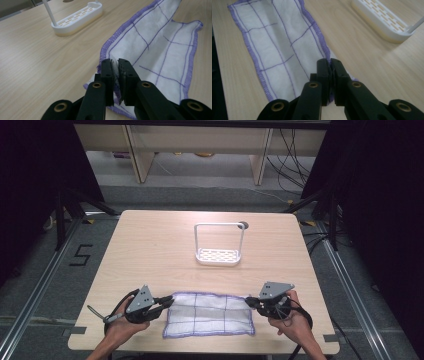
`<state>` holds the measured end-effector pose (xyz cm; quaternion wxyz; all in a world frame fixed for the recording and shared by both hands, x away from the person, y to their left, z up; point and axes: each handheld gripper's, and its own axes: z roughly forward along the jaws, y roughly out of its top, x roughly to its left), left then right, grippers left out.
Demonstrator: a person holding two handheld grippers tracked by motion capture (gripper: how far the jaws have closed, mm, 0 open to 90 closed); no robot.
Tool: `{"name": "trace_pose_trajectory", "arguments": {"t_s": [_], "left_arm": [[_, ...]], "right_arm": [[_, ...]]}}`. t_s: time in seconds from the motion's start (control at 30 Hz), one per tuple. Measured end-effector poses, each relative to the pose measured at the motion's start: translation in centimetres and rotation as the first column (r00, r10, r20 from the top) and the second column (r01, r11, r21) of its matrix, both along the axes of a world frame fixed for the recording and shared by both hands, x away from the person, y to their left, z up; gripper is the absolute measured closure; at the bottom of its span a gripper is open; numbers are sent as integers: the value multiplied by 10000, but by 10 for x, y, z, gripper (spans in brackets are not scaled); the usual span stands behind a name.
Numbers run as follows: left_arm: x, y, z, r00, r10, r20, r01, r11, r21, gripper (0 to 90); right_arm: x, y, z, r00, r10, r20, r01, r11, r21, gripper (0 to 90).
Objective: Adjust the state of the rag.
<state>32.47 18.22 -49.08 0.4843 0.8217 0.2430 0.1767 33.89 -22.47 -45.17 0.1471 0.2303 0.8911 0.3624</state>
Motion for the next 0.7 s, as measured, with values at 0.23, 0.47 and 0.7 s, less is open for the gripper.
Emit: {"name": "trace_pose_trajectory", "arguments": {"t_s": [0.23, 0.47, 0.7], "left_arm": [[-17, 0, -14, 9988, -309, -380, 323, 9988, 357, 812], [-29, 0, -20, 9968, -541, -596, 581, 9961, 664, 799], [-43, -3, -23, 9908, -915, -996, 1021, 9890, 1073, 728]], "right_arm": [[-17, -1, -9, 9996, 269, -131, -269, 9996, 12, 849], [-32, -1, -19, 9977, 433, -524, -450, 9985, -325, 833], [-44, -3, -29, 9957, 580, -724, -611, 9973, -411, 731]]}}
